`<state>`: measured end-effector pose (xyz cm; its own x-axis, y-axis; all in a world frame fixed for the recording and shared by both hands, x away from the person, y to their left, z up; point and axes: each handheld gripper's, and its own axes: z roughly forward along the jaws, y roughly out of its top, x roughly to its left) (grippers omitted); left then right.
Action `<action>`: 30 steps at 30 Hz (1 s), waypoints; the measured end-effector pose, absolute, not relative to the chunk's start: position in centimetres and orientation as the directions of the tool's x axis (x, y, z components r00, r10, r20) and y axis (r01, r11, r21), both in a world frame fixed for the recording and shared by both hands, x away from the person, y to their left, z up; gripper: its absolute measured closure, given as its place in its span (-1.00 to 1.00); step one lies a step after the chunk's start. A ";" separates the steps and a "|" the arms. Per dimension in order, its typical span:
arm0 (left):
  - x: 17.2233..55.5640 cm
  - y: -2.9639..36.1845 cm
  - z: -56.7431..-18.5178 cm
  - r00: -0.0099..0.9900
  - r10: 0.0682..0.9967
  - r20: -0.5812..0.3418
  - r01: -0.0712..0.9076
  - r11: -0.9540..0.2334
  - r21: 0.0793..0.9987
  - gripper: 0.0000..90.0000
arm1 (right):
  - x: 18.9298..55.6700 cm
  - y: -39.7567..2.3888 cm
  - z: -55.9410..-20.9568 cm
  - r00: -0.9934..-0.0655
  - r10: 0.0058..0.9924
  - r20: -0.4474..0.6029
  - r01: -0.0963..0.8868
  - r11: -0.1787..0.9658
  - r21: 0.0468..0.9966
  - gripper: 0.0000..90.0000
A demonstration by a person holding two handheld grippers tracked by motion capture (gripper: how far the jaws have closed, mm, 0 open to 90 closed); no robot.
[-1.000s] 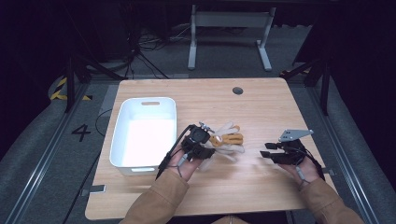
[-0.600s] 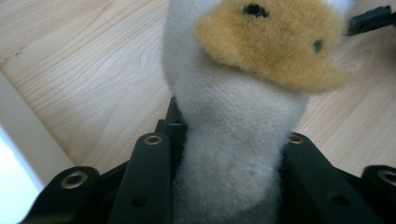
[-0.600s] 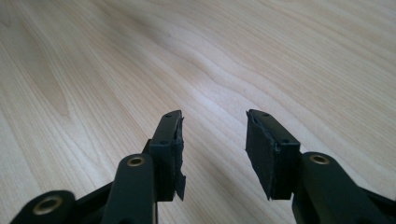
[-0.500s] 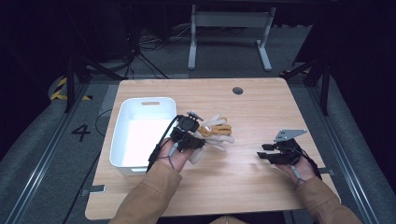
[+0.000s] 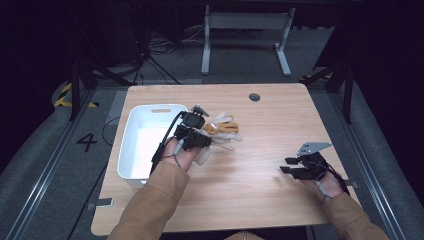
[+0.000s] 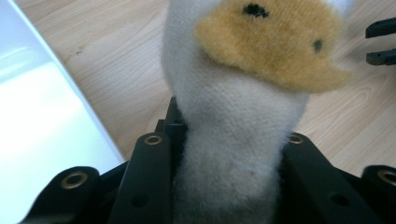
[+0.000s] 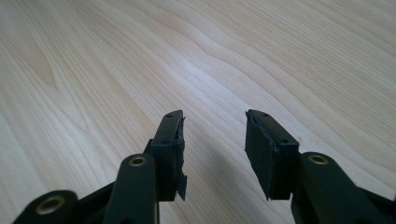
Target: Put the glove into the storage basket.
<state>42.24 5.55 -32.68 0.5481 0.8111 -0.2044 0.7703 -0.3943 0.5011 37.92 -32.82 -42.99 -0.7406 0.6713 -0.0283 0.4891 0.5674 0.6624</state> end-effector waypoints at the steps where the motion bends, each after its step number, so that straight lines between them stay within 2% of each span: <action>1: 42.3 5.7 -32.6 0.544 0.814 -0.203 0.774 -0.394 0.495 0.54 | 37.9 -32.8 -43.1 -0.744 0.667 -0.041 0.484 0.579 0.656 0.31; 18: 42.2 7.2 -30.6 0.473 0.857 -0.202 0.816 -0.340 0.468 0.54 | 37.7 -32.6 -43.7 -0.756 0.654 -0.034 0.487 0.596 0.639 0.34; 25: 43.5 8.5 -30.7 0.396 0.882 -0.256 0.857 -0.255 0.449 0.54 | 37.6 -32.1 -43.9 -0.768 0.638 -0.055 0.468 0.618 0.632 0.34; 30: 44.2 8.8 -30.7 0.356 0.897 -0.260 0.875 -0.222 0.431 0.54 | 37.5 -32.2 -43.9 -0.766 0.640 -0.056 0.470 0.618 0.630 0.34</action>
<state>44.19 8.83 -30.68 0.3564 0.8973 -0.2604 0.8747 -0.2224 0.4306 37.54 -32.24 -43.95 -0.7660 0.6403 -0.0562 0.4701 0.6178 0.6304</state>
